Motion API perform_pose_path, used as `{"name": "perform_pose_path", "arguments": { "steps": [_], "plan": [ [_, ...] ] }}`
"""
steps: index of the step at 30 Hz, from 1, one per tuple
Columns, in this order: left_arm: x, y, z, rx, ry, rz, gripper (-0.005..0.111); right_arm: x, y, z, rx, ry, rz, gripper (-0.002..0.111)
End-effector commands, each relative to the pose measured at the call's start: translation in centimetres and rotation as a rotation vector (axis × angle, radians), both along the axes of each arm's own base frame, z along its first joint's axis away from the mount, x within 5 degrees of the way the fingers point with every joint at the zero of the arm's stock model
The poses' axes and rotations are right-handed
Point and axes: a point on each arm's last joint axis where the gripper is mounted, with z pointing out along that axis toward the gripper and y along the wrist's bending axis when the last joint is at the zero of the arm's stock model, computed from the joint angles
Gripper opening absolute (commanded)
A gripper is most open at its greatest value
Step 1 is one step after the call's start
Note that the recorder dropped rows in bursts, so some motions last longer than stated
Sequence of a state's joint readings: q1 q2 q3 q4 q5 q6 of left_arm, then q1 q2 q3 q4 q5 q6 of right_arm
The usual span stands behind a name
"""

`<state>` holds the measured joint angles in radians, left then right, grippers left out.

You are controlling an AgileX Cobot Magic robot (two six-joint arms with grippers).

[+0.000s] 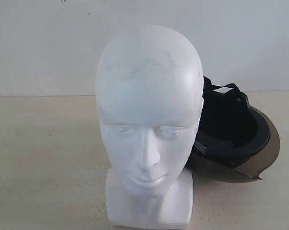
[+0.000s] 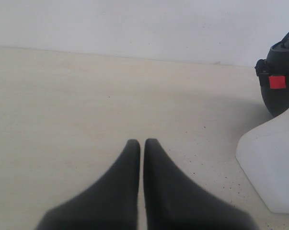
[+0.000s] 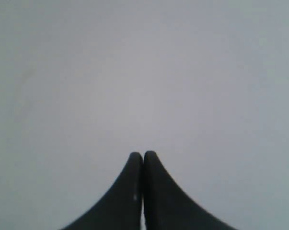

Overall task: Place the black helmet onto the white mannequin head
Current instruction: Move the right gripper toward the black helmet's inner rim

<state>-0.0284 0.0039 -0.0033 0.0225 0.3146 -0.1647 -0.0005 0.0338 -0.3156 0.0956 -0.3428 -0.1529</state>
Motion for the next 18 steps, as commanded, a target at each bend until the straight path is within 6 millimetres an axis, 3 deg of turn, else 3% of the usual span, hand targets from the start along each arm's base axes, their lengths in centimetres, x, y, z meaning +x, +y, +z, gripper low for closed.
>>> {"name": "perform_pose_path", "arguments": {
  "steps": [1,5,7,13,18],
  "plan": [
    [0.0,0.0,-0.1,0.001,0.003,-0.004,0.004,0.3,0.7,2.7,-0.023,0.563,0.065,0.000],
    [0.0,0.0,-0.1,0.001,0.003,-0.004,0.004,2.6,1.0,2.6,-0.037,1.064,0.106,0.000],
    [0.0,0.0,-0.1,0.001,0.003,-0.004,0.004,3.9,0.9,2.0,-0.044,1.216,0.106,0.000],
    [0.0,0.0,-0.1,0.001,0.003,-0.004,0.004,7.2,1.6,0.7,-0.003,1.384,0.191,0.000],
    [0.0,0.0,-0.1,0.001,0.003,-0.004,0.004,10.9,3.4,-1.0,-0.191,1.438,0.427,0.000]
  ]
}}
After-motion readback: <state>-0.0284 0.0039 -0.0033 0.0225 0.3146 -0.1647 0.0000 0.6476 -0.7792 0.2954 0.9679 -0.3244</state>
